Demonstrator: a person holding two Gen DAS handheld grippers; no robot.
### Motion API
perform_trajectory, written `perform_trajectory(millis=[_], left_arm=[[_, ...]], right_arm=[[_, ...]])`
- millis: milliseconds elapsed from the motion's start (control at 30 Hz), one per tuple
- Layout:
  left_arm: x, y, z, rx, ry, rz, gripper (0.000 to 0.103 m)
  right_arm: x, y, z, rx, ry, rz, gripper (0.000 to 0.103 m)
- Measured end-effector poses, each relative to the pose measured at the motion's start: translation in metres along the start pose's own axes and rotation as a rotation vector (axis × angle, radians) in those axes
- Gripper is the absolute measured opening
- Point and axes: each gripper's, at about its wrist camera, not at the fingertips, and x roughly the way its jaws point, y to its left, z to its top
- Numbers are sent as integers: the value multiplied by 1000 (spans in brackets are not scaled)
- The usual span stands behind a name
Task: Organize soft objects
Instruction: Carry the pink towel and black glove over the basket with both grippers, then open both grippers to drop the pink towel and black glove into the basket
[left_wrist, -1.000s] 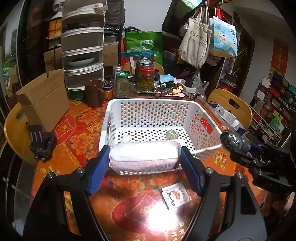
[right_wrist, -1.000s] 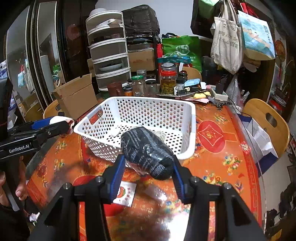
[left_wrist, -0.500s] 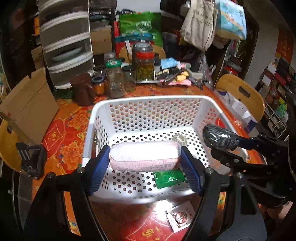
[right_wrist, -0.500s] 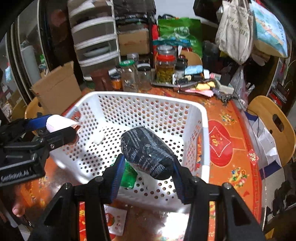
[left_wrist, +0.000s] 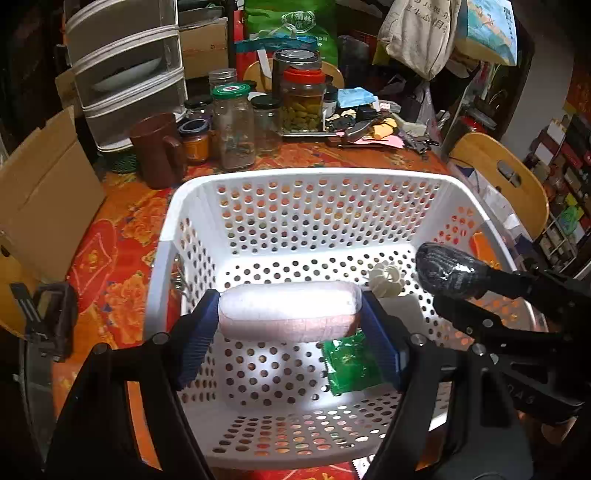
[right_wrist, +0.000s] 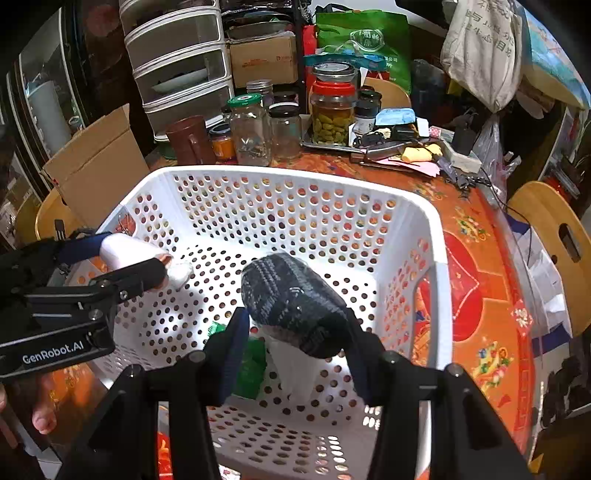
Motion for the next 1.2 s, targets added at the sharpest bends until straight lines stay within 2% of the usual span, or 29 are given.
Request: perform_trajectory(millis=[100, 167, 233, 367, 467, 667, 833, 1200], left_arm=[[-3, 1, 0, 0, -8, -45, 76], [-9, -1, -1, -2, -29, -56, 88], [-17, 0, 0, -10, -50, -54, 95], [-36, -1, -1, -1, -88, -45, 99], [-50, -1, -3, -7, -97, -64, 101], [-71, 2, -8, -6, -106, -47, 102], [-89, -1, -19, 16, -130, 7, 103], [-137, -22, -52, 46, -220, 16, 103]], right_arm=[[-4, 0, -1, -10, -13, 3, 58], [-10, -2, -1, -3, -32, 5, 79], [-17, -6, -1, 2, -51, 7, 88], [-32, -11, -3, 12, -82, 19, 91], [-45, -13, -6, 5, -103, 20, 101], [-62, -19, -12, 1, -112, 25, 103], [-73, -20, -21, -6, -122, 29, 103], [-103, -15, -43, -25, -160, 49, 103]])
